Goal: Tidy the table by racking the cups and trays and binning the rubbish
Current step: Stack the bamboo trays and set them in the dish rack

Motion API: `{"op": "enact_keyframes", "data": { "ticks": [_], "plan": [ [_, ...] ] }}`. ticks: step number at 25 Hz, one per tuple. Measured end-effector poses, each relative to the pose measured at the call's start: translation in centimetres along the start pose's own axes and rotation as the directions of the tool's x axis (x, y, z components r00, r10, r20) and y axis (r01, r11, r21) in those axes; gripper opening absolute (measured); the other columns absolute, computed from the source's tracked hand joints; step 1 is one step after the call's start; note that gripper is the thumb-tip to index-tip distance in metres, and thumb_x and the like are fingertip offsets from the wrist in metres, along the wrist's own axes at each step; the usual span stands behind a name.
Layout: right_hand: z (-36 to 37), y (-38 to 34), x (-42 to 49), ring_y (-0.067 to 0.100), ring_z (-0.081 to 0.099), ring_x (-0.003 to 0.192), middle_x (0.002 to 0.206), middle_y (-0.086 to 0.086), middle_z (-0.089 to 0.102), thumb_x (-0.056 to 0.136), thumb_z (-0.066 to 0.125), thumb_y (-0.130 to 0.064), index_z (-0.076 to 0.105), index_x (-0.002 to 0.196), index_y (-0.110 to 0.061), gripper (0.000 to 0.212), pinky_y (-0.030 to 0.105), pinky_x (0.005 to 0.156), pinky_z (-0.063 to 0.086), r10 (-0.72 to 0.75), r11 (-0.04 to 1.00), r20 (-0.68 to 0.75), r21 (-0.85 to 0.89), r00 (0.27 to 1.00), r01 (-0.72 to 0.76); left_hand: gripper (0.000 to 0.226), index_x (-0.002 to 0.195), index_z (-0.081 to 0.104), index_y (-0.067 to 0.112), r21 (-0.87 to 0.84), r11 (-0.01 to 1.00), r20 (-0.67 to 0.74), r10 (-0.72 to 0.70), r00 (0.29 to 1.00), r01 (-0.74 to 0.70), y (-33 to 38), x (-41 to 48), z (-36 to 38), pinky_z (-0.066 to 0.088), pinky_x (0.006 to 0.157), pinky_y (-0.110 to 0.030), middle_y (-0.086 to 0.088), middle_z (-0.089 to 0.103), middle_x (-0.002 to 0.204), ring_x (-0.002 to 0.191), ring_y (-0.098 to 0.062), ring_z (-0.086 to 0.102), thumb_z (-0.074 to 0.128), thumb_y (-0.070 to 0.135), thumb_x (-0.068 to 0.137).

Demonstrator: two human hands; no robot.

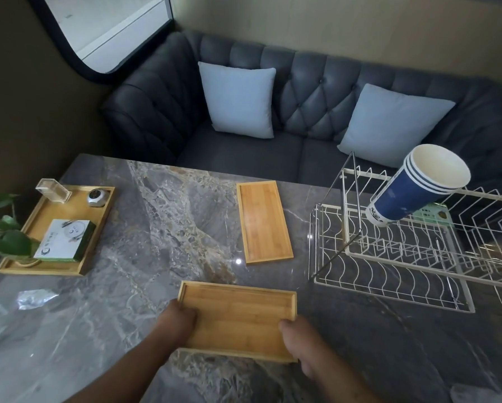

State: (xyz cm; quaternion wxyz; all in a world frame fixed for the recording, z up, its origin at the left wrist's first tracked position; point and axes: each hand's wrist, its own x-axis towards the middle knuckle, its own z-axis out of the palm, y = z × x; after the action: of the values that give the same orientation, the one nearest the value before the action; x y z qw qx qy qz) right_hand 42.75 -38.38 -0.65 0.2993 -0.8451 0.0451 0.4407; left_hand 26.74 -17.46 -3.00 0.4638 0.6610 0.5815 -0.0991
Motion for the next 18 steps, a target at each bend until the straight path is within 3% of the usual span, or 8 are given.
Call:
{"op": "enact_keyframes", "data": {
  "ticks": [5,9,15,18],
  "plan": [
    [0.9,-1.9,0.6,0.020,0.064,0.090,0.094,0.000,0.069,0.092,0.048,-0.017,0.064,0.085,-0.018,0.018,0.032,0.083,0.049,-0.023,1.000,0.021,-0.015,1.000,0.023,0.016,0.102,0.062,0.007,0.016,1.000,-0.013,-0.022,1.000,0.022,0.5,1.5,-1.5,0.049,0.070,-0.035,-0.011,0.069,0.090,0.082,-0.027,0.065,0.059,0.015,0.089],
    [1.5,-3.2,0.9,0.022,0.065,0.091,0.098,0.004,0.071,0.092,0.049,-0.014,0.068,0.100,-0.013,0.021,0.032,0.082,0.049,-0.026,1.000,0.014,0.013,1.000,0.026,0.026,0.113,0.060,0.005,0.038,0.999,-0.022,-0.021,1.000,0.022,0.8,2.7,-2.2,0.051,0.079,-0.037,-0.017,0.069,0.101,0.091,-0.033,0.065,0.059,0.019,0.090],
    [2.1,-4.2,1.1,0.025,0.064,0.102,0.109,0.006,0.070,0.091,0.047,-0.015,0.068,0.110,-0.015,0.028,0.037,0.094,0.052,-0.030,0.998,0.023,-0.049,0.999,0.032,0.027,0.111,0.064,0.005,0.063,0.998,0.004,-0.002,1.000,0.001,1.1,3.6,-2.9,0.057,0.085,-0.042,-0.009,0.069,0.091,0.086,-0.028,0.066,0.057,0.020,0.090],
    [1.6,-4.3,1.4,0.027,0.066,0.101,0.108,0.009,0.072,0.091,0.049,-0.018,0.070,0.110,-0.011,0.029,0.040,0.094,0.053,-0.035,0.995,0.036,-0.096,0.999,0.039,0.045,0.128,0.053,0.007,0.075,0.997,0.054,-0.020,0.998,0.015,1.1,3.8,-3.5,0.054,0.091,-0.043,-0.013,0.065,0.113,0.101,-0.032,0.064,0.063,0.030,0.091]
  ]
}}
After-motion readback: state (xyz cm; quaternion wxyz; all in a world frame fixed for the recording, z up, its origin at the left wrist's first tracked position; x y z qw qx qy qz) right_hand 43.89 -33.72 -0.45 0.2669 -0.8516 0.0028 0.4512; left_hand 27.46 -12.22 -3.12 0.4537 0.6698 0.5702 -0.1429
